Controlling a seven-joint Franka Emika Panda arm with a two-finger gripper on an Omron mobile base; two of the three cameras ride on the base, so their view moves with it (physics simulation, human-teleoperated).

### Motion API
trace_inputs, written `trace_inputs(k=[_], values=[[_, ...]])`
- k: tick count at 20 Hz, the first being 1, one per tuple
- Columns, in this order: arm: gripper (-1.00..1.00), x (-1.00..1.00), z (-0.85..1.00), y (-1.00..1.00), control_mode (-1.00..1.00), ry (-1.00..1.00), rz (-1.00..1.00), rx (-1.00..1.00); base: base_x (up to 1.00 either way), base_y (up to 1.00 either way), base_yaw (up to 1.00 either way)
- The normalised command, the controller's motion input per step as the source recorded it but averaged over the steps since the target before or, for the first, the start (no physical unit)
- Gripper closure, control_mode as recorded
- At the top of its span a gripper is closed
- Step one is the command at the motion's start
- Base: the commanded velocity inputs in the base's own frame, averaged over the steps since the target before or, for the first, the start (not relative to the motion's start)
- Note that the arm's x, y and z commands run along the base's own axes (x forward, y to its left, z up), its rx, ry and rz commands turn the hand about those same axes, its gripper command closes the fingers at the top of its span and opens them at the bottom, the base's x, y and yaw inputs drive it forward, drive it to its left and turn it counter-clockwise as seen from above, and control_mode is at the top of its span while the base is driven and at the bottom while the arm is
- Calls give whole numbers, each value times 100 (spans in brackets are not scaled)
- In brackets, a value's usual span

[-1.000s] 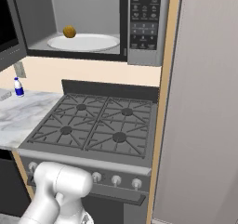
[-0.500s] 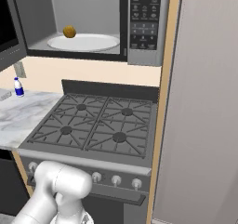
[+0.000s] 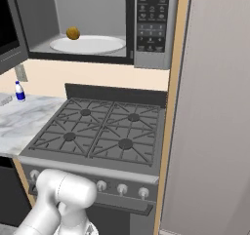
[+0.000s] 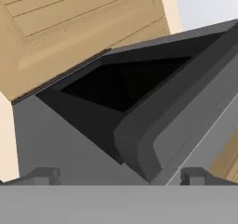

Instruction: Close the microwave door.

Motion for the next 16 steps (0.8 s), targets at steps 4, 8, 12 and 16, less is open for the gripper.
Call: trace_inputs(k=[4, 8, 12, 16], values=[[-100, 25, 6, 20, -100, -9, 0, -12, 0, 0, 0], [-100, 4, 12, -10, -100, -10, -1, -2, 0, 0, 0], [-100, 0, 13, -36, -100, -11, -7, 0, 0, 0, 0], [-100, 0, 33, -42, -100, -17, -14, 0, 0, 0, 0]])
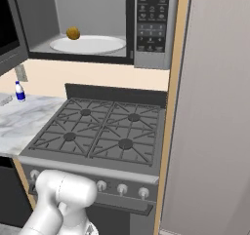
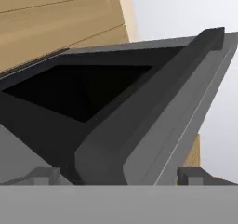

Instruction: Close the microwave door.

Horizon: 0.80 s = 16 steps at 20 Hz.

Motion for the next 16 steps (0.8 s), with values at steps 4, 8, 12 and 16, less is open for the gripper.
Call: trace_inputs(k=[4, 8, 12, 16], values=[[-100, 0, 46, -52, -100, -23, -16, 9, 0, 0, 0], [-100, 0, 50, -66, -100, -28, -17, 19, 0, 0, 0], [-100, 0, 49, -78, -100, -31, -18, 25, 0, 0, 0], [-100, 11, 42, -75, -100, -18, -16, 19, 0, 0, 0]])
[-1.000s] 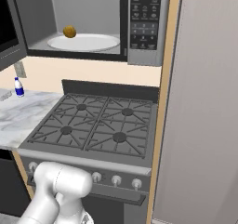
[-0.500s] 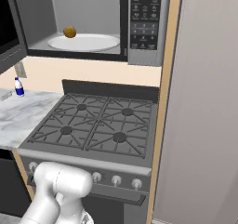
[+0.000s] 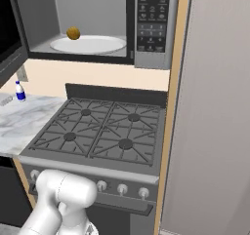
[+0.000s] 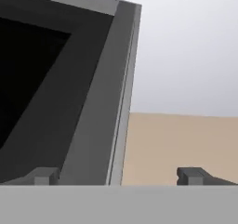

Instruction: Close the microwave door.

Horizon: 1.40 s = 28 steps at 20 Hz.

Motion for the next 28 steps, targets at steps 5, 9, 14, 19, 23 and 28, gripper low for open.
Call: trace_inputs(k=[5, 9, 14, 19, 23, 28], values=[[-100, 34, 16, -61, -100, -5, -8, 14, 0, 0, 0], [-100, 24, 0, -62, -100, -9, 1, 22, 0, 0, 0], [-100, 25, 0, -83, -100, -6, 15, 32, 0, 0, 0], [-100, 17, 0, -67, -100, 0, 20, 20, 0, 0, 0], [-100, 11, 0, -56, -100, 0, 25, 3, 0, 0, 0], [-100, 24, 0, -52, -100, 1, 32, 0, 0, 0, 0]])
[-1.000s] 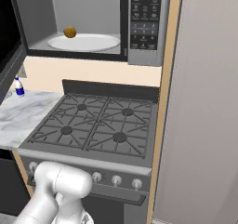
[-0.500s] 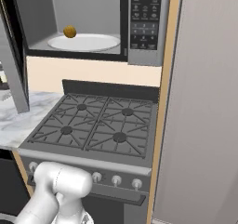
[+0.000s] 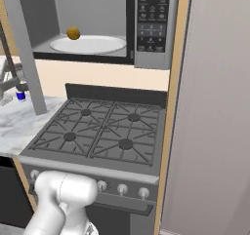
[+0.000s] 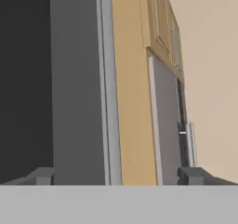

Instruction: Close the microwave door.

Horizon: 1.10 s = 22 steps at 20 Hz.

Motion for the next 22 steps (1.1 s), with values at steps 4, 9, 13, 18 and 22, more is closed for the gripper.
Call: trace_inputs(k=[4, 9, 13, 18, 22], values=[[-100, 52, 0, -37, -100, 8, 37, -1, 0, 0, 0], [-100, 67, 1, -18, -100, 26, 26, -6, 0, 0, 0], [-100, 67, 3, -7, -100, 25, 21, -1, 0, 0, 0], [-100, 70, 7, -12, -100, 21, 21, 0, 0, 0, 0], [-100, 83, 6, -38, -100, 12, 23, 8, 0, 0, 0]])
